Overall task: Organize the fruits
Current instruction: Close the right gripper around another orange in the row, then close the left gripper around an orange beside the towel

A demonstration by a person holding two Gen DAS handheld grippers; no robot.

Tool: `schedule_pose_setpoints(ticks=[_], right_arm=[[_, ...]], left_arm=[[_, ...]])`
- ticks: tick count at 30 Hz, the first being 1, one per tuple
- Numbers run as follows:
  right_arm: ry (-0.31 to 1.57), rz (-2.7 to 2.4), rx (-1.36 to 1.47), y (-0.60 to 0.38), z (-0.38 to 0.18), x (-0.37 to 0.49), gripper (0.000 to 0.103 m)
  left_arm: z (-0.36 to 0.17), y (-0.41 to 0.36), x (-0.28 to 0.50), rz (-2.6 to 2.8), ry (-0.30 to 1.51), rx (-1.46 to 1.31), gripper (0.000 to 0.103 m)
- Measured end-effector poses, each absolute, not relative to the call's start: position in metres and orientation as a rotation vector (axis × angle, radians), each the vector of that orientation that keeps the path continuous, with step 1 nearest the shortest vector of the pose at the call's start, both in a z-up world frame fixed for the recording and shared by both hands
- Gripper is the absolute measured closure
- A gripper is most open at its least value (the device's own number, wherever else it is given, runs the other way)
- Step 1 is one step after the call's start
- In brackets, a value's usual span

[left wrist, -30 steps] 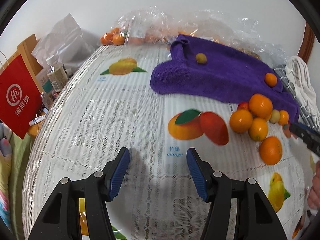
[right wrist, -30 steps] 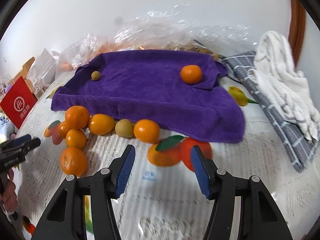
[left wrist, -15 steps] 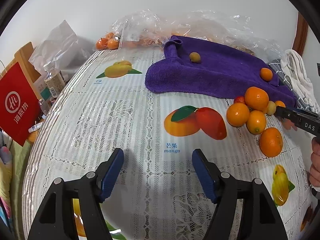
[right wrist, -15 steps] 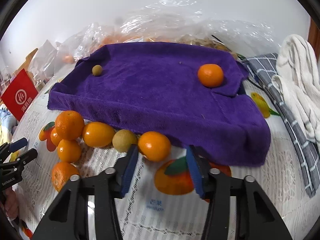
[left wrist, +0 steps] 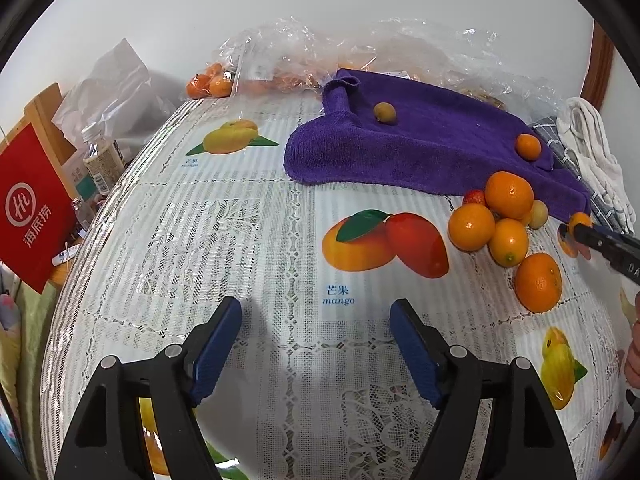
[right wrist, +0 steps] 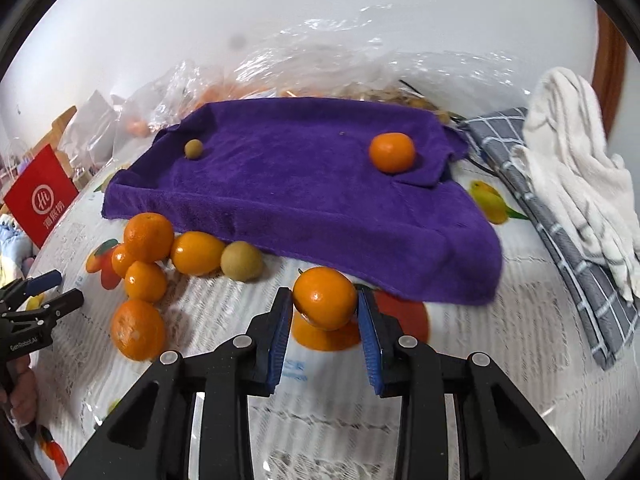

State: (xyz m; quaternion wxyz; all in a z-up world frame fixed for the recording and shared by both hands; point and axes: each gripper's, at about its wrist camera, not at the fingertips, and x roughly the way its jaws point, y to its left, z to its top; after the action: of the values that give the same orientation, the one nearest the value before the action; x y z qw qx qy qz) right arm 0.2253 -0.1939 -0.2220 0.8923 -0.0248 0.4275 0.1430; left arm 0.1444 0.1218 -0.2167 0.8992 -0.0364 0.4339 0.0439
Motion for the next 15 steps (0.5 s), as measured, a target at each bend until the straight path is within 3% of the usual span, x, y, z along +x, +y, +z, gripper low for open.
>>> schedule_pose_setpoints(ticks=[15], right_arm=[[0.844,0.271,-0.073,-0.209,-0.229,0.221,0.07]], left_arm=[[-0.194,0.073,0.176,-0.107,0.85,-0.072,0.035]])
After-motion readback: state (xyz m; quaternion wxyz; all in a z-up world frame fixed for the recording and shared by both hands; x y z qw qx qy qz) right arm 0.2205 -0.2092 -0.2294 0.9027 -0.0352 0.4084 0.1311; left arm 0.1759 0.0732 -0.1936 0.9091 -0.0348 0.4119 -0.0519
